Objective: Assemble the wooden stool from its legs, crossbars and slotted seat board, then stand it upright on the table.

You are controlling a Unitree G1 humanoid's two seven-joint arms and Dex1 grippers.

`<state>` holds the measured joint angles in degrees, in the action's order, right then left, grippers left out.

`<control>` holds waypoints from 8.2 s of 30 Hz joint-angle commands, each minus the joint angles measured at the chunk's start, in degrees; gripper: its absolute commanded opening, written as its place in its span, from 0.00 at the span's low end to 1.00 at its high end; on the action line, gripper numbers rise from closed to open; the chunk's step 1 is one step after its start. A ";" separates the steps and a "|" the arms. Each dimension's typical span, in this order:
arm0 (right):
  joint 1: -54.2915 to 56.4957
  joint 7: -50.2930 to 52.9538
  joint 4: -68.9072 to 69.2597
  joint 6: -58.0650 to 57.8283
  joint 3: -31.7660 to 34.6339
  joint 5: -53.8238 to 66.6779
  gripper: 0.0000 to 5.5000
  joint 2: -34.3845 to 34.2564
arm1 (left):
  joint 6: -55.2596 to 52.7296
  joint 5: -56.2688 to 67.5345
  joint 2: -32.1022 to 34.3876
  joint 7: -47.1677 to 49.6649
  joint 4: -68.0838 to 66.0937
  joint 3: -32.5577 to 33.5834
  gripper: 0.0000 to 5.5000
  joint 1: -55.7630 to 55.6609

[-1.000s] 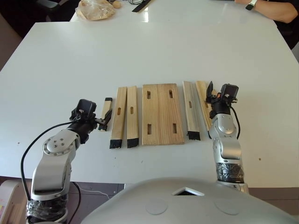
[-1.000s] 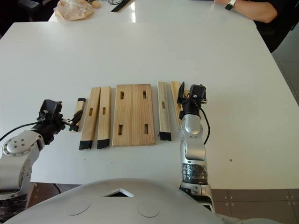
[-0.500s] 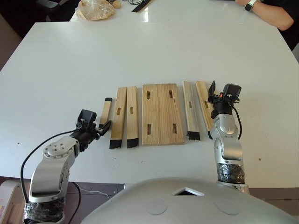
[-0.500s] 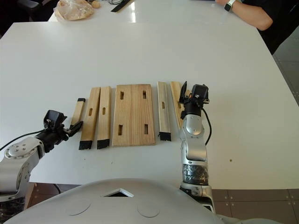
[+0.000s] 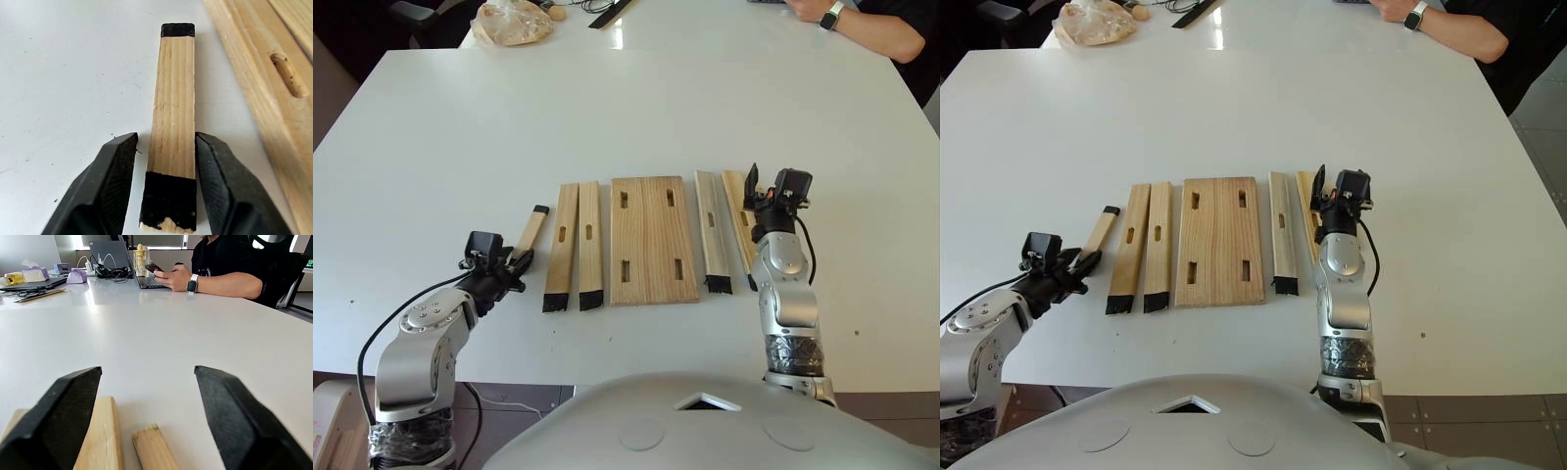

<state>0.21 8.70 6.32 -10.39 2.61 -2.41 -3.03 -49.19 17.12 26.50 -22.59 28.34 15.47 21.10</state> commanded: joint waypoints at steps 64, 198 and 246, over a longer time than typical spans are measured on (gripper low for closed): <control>24.50 -63.72 19.89 -39.30 2.01 66.85 0.26 42.06 | 4.31 49.33 10.01 -21.06 8.79 -9.42 0.24 -29.36; 9.19 -69.71 0.03 -12.02 -6.19 33.52 0.44 41.65 | 9.68 22.11 7.13 -21.13 1.35 -21.47 0.52 -18.06; -22.81 -56.53 22.85 -15.97 4.34 24.11 0.55 50.55 | 14.23 19.22 4.12 -14.89 5.52 -19.54 0.52 -6.84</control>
<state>-21.72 -53.09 27.24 -24.02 9.87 24.26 50.50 -34.98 36.97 30.77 -38.29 33.32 -4.07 14.41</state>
